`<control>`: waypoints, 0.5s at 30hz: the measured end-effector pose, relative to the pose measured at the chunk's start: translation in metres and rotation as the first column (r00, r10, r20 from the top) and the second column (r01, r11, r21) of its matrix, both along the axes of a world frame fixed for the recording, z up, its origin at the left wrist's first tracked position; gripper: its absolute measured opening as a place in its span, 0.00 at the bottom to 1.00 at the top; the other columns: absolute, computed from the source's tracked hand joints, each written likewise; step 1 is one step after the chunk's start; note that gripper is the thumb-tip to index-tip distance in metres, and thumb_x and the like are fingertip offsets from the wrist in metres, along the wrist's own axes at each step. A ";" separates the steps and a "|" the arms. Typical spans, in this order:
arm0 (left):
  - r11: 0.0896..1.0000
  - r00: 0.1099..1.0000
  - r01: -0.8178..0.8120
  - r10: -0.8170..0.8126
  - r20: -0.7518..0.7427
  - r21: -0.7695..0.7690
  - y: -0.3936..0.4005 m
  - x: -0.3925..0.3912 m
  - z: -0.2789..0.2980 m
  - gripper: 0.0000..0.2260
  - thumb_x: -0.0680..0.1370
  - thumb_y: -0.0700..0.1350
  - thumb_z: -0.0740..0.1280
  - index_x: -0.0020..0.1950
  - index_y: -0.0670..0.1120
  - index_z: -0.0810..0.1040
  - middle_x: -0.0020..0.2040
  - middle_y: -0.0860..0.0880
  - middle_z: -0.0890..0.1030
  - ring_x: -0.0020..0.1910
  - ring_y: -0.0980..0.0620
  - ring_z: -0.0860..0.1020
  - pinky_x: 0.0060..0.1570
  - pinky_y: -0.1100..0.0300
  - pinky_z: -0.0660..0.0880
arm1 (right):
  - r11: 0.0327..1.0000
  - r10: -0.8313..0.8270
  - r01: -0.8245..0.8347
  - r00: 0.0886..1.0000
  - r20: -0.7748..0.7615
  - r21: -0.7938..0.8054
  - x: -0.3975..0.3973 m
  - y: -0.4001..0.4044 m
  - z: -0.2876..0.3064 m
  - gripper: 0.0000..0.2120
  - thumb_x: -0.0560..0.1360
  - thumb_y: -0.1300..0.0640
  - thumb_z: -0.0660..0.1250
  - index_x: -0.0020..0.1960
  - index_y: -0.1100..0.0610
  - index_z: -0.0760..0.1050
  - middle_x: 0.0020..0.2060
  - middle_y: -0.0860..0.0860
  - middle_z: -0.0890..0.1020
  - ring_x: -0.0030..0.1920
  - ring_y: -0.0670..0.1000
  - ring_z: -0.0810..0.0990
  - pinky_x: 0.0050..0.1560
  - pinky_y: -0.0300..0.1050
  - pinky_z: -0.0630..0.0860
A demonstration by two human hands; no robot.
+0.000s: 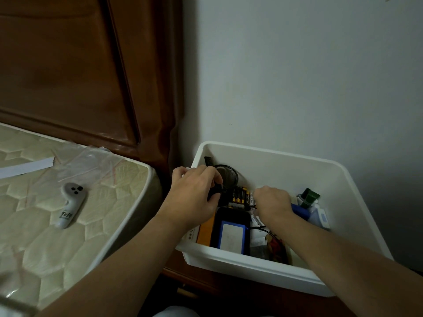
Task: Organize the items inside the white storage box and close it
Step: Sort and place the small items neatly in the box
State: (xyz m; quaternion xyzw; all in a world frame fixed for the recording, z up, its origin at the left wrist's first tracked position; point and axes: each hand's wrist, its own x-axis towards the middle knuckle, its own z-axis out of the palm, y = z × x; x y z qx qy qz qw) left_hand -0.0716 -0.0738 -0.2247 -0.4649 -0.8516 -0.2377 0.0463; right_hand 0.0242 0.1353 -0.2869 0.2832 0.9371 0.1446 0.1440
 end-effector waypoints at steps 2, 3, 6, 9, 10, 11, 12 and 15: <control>1.000 1.000 -0.002 0.002 -0.008 0.002 0.000 0.000 0.000 0.13 0.79 0.51 0.71 0.61 0.58 0.74 0.54 0.61 0.76 0.57 0.59 0.75 0.72 0.52 0.59 | 1.000 0.002 -0.002 1.000 -0.010 -0.009 0.001 0.002 -0.004 0.11 0.76 0.54 0.76 0.57 0.53 0.80 0.51 0.51 0.83 0.51 0.54 0.85 0.41 0.46 0.73; 1.000 1.000 -0.003 0.003 -0.009 0.000 0.000 0.000 0.000 0.13 0.79 0.52 0.71 0.61 0.58 0.74 0.54 0.61 0.76 0.57 0.59 0.75 0.72 0.52 0.59 | 1.000 0.005 -0.005 1.000 -0.018 -0.019 0.002 0.003 -0.005 0.11 0.76 0.54 0.76 0.57 0.53 0.80 0.52 0.52 0.83 0.52 0.54 0.85 0.42 0.46 0.73; 1.000 1.000 -0.004 0.004 -0.004 -0.009 0.000 0.000 0.000 0.13 0.79 0.52 0.71 0.61 0.58 0.74 0.54 0.61 0.76 0.57 0.59 0.75 0.73 0.51 0.59 | 0.997 -0.016 0.011 0.998 -0.065 -0.076 0.004 0.006 -0.005 0.11 0.76 0.54 0.75 0.57 0.53 0.80 0.51 0.51 0.83 0.51 0.55 0.85 0.42 0.45 0.73; 1.000 1.000 -0.002 0.002 -0.005 -0.008 0.000 0.000 0.001 0.13 0.78 0.52 0.71 0.61 0.58 0.74 0.53 0.61 0.75 0.57 0.59 0.75 0.73 0.51 0.59 | 0.980 -0.090 0.073 0.992 -0.085 -0.183 0.007 0.009 -0.003 0.12 0.72 0.47 0.75 0.50 0.51 0.76 0.43 0.48 0.78 0.43 0.54 0.80 0.41 0.44 0.72; 1.000 1.000 -0.001 0.001 -0.005 -0.007 0.000 0.000 0.001 0.13 0.78 0.52 0.71 0.61 0.58 0.74 0.53 0.61 0.75 0.57 0.59 0.75 0.73 0.51 0.59 | 0.977 -0.091 0.076 0.994 -0.068 -0.198 0.008 0.010 -0.003 0.15 0.71 0.43 0.75 0.48 0.50 0.74 0.41 0.48 0.76 0.42 0.53 0.78 0.41 0.44 0.72; 1.000 1.000 0.000 0.000 -0.004 -0.008 0.000 0.000 0.001 0.13 0.78 0.52 0.71 0.61 0.58 0.74 0.53 0.61 0.75 0.57 0.59 0.75 0.73 0.51 0.59 | 0.977 -0.081 0.072 0.996 -0.039 -0.201 0.010 0.010 -0.004 0.18 0.70 0.38 0.74 0.47 0.50 0.73 0.41 0.48 0.76 0.42 0.53 0.77 0.41 0.45 0.71; 1.000 1.000 0.002 -0.002 -0.003 -0.011 0.000 0.000 0.001 0.13 0.78 0.52 0.70 0.61 0.58 0.74 0.53 0.61 0.75 0.57 0.59 0.75 0.73 0.51 0.59 | 0.977 -0.070 0.066 0.997 -0.012 -0.204 0.011 0.010 -0.004 0.20 0.69 0.35 0.73 0.48 0.49 0.74 0.43 0.48 0.76 0.43 0.53 0.77 0.42 0.45 0.72; 1.000 1.000 0.002 -0.002 0.001 -0.011 0.000 0.000 0.002 0.13 0.78 0.53 0.70 0.61 0.58 0.74 0.53 0.61 0.75 0.57 0.59 0.75 0.73 0.50 0.60 | 0.966 -0.078 0.078 0.997 0.008 -0.246 0.011 0.010 -0.004 0.24 0.67 0.32 0.72 0.49 0.50 0.75 0.46 0.49 0.78 0.45 0.54 0.78 0.44 0.44 0.73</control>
